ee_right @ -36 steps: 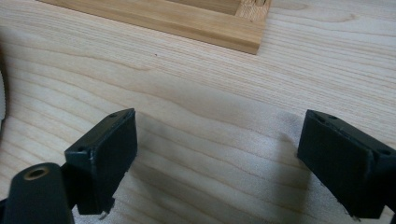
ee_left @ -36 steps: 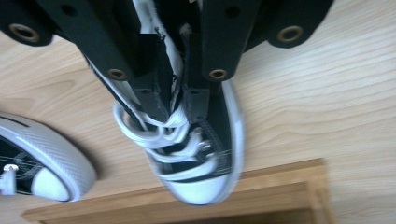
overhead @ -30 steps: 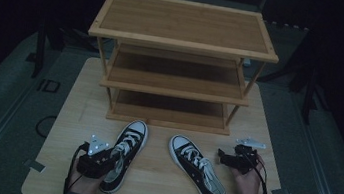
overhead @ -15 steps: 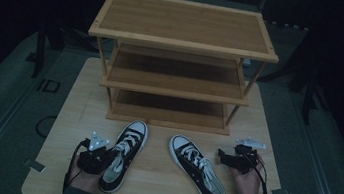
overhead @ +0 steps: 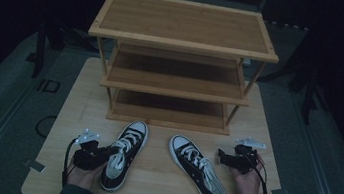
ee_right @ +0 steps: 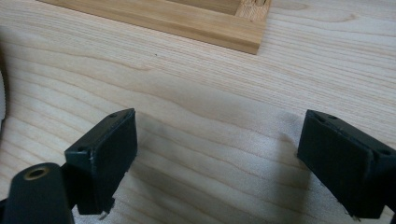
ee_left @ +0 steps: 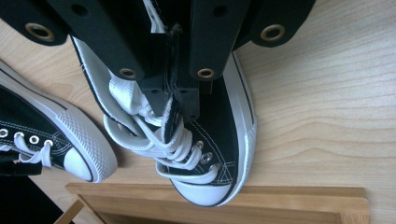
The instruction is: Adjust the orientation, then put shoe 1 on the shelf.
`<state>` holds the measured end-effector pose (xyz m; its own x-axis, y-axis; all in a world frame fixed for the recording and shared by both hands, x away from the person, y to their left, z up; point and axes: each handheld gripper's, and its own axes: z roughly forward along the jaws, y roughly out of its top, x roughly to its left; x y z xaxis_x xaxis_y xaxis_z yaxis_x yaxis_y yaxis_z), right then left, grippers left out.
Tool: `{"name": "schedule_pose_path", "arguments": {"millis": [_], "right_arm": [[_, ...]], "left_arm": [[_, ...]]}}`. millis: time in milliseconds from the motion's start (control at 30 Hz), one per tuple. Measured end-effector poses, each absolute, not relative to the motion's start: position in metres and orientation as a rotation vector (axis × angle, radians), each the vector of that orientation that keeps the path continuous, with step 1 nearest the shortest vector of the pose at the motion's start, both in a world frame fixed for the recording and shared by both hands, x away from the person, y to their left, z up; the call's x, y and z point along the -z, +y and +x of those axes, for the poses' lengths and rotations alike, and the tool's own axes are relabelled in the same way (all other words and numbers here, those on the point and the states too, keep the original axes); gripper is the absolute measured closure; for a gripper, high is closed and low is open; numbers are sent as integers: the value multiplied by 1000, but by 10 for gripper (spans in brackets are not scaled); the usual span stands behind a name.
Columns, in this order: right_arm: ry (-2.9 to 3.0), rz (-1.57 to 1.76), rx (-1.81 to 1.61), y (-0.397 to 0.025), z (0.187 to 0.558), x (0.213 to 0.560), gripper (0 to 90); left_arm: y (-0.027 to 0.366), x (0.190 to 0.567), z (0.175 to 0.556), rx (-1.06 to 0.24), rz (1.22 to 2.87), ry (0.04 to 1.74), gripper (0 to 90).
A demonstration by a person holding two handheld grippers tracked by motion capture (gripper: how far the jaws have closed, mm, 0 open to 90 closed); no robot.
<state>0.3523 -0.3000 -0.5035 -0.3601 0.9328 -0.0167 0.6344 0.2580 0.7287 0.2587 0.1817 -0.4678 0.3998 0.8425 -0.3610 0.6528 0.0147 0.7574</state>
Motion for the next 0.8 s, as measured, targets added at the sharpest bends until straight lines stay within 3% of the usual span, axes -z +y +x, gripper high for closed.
{"name": "schedule_pose_path", "arguments": {"millis": [800], "right_arm": [[2088,1421,-890,-300,352,503,114]], "left_arm": [[184,415,259,-215,1626,1211,881]]}}
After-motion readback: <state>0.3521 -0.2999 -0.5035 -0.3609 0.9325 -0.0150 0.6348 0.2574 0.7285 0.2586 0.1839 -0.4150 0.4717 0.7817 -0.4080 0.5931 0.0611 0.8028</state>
